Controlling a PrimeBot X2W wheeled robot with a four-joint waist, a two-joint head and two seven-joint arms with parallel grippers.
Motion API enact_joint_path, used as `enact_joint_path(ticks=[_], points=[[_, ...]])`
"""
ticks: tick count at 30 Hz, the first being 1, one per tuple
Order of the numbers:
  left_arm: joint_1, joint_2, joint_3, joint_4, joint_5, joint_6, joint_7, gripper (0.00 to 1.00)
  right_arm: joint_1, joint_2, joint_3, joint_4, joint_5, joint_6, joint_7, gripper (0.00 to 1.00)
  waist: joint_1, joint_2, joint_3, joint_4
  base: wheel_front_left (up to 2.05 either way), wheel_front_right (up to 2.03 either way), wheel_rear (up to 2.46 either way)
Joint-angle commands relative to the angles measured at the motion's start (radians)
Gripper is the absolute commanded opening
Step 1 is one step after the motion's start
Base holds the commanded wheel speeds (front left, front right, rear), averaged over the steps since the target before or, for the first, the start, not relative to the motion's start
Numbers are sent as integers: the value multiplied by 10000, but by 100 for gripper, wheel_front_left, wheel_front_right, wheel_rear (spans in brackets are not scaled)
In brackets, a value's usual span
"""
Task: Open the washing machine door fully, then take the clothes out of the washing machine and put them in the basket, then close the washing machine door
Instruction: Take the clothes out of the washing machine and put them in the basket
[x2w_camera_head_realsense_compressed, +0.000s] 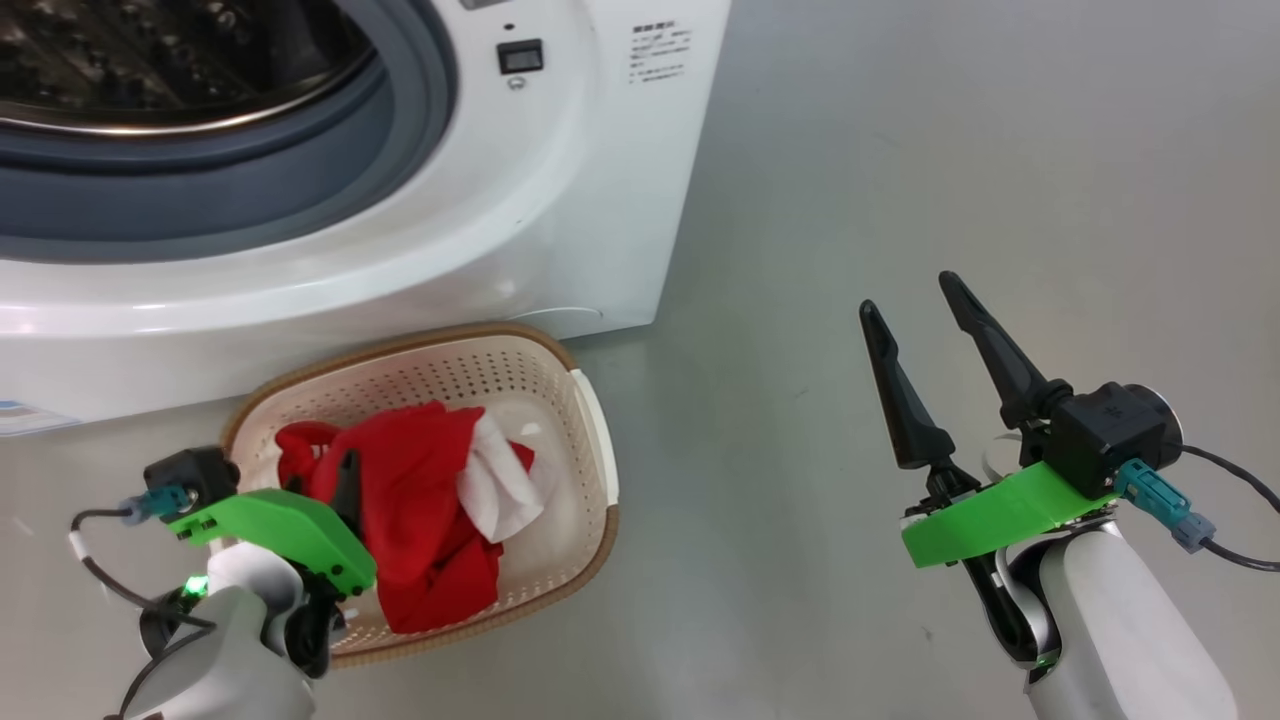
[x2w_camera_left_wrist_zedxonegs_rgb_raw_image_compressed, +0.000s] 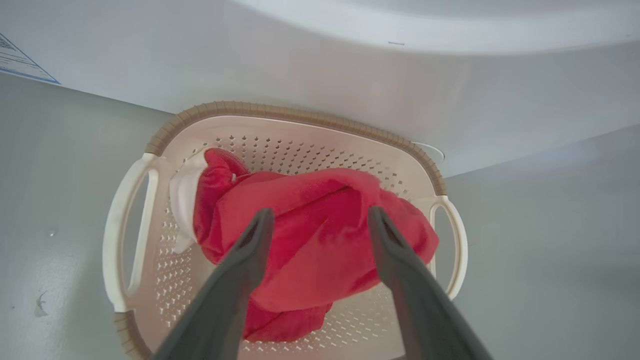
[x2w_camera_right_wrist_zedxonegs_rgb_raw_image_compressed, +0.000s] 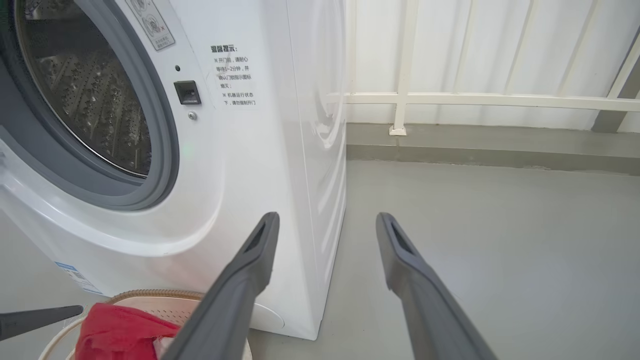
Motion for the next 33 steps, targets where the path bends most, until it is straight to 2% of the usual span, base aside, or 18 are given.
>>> enact_joint_path(ticks=[1,8,14,17,23,24,33], points=[[-132,275,164,-146,-20,-65,-340,100,-40,30,141,-192,-31,48,-63,100,0,0,-97,161,0,0,0],[135,138,-63,-715,59,-199,-1118,100,147,30,122,-93,-105,48,-63,100,0,0,-484,704,0,0,0],[696,171,-48,-1978,175,-231,-1328,100,294,30,79,-9,-181,48,-63,100,0,0,-891,1087,0,0,0],[1171,239,256,-3184,424,-213,-1336,100,381,30,42,26,-203,48,-63,100,0,0,-1102,1256,0,0,0],[2581,259,1023,-6000,1472,176,-1339,100,519,30,-14,74,-215,48,-63,100,0,0,-1497,1470,0,0,0],[2581,259,1023,-6000,1472,176,-1339,100,519,30,-14,74,-215,48,-63,100,0,0,-1497,1470,0,0,0],[4288,31,2095,-9385,3015,466,-1340,100,565,30,-387,25,-325,48,-63,100,0,0,-1894,1547,0,0,0]])
